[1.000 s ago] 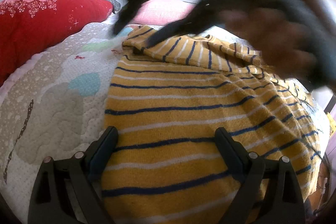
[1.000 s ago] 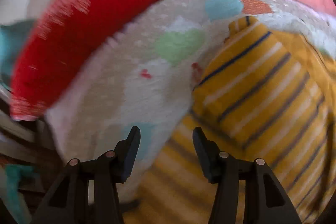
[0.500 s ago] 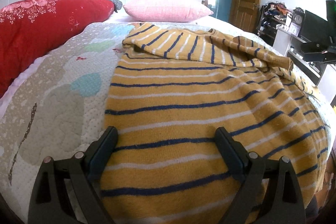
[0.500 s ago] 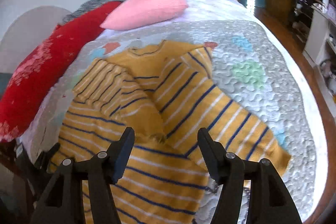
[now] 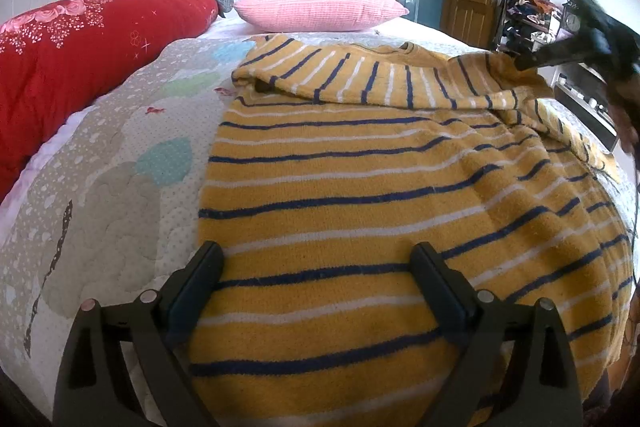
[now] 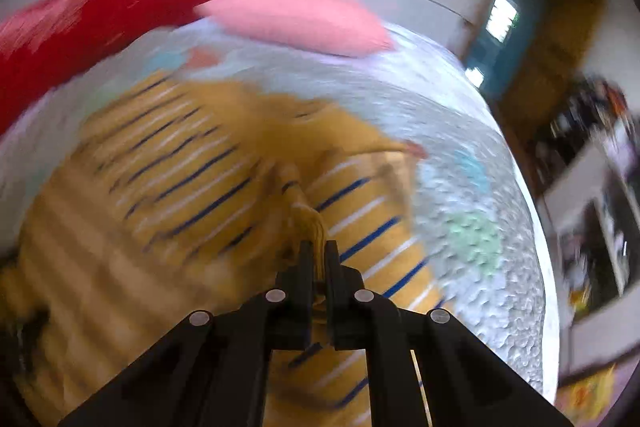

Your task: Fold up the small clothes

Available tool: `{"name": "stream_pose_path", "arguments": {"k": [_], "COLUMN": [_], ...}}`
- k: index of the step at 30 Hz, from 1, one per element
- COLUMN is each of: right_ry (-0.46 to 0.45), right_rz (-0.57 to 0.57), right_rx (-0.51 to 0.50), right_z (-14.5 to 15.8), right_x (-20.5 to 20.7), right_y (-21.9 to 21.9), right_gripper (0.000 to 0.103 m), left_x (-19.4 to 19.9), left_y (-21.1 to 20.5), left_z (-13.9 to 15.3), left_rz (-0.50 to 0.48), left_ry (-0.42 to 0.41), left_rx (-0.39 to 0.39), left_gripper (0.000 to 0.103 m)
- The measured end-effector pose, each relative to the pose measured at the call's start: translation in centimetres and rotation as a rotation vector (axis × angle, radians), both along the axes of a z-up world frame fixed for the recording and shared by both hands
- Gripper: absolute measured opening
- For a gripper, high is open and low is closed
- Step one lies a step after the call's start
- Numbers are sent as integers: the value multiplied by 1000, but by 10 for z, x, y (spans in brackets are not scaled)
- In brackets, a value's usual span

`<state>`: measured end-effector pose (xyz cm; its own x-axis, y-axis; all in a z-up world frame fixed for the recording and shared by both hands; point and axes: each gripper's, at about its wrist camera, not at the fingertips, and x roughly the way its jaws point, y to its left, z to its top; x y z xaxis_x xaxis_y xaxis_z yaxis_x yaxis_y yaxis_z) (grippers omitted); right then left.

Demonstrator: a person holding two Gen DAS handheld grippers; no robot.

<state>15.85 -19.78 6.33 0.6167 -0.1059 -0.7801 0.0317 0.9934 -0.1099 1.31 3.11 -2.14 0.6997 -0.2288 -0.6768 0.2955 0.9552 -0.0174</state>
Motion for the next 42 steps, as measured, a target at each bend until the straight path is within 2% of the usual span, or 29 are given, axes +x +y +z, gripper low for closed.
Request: {"name": "stream_pose_path", "arguments": {"k": [2,3,5,6,7,10,12,16,19,22,24,26,28,29,30,31,35,38,42], "right_ry": [20,13,-41,-69,-89,-99,-85,-50,-37,-83,-93,-98,-107,-104,-105,-111,-161,-197,-251], "right_rz": [-84,-133,-190,-215,-239,-301,-343,-419,-451,-453,-415,-395,-378,-370,-369,-375,-391,-428,-536], "right_rx": [69,116,188,220,243,297,329,382,439,419,484,493,512,552,609,628,607,541,444], "right_z": [-2,-1,6,10,12,9,-2,-34,-57,-57,-57,-57,-59,-62,-63,-64,-49,-31,-4], "right_x": [11,10,-6,-22,-38,-88,-121,-172,-190,-189,-181,-171,-164,-162,-161,-159,-166,-178,-196], "right_y": [-29,-48,-76,-90,-102,-139,-158,-183,-185,-170,-160,-151,-145,-146,-150,-150,-165,-179,-218], "right_gripper": [16,25,41,54,61,63,67,68,68,71,71,70,53,30,20,15,10,8,6], "left_x": [0,0,0,0,0,0,0,0,0,0,0,0,0,-1,-1,-1,-1,-1,-1], "left_y": [0,0,0,0,0,0,-1,-1,-1,-1,-1,-1,-2,-2,-2,-2,-2,-2,-1], "left_z": [0,0,0,0,0,0,0,0,0,-1,-1,0,0,0,0,0,0,0,0], "left_rz": [2,3,2,1,1,2,2,2,2,2,3,5,8,10,10,11,10,10,10], "left_ry": [0,0,-1,-1,-2,-3,-5,-4,-5,-5,-4,-1,-1,-1,-3,-3,-4,-4,-5], "left_rx": [1,2,2,2,2,-1,-2,-1,0,0,3,9,17,20,19,19,21,21,21], "left_gripper": [95,95,95,95,95,95,95,95,95,95,95,95,96,96,96,96,96,96,96]}}
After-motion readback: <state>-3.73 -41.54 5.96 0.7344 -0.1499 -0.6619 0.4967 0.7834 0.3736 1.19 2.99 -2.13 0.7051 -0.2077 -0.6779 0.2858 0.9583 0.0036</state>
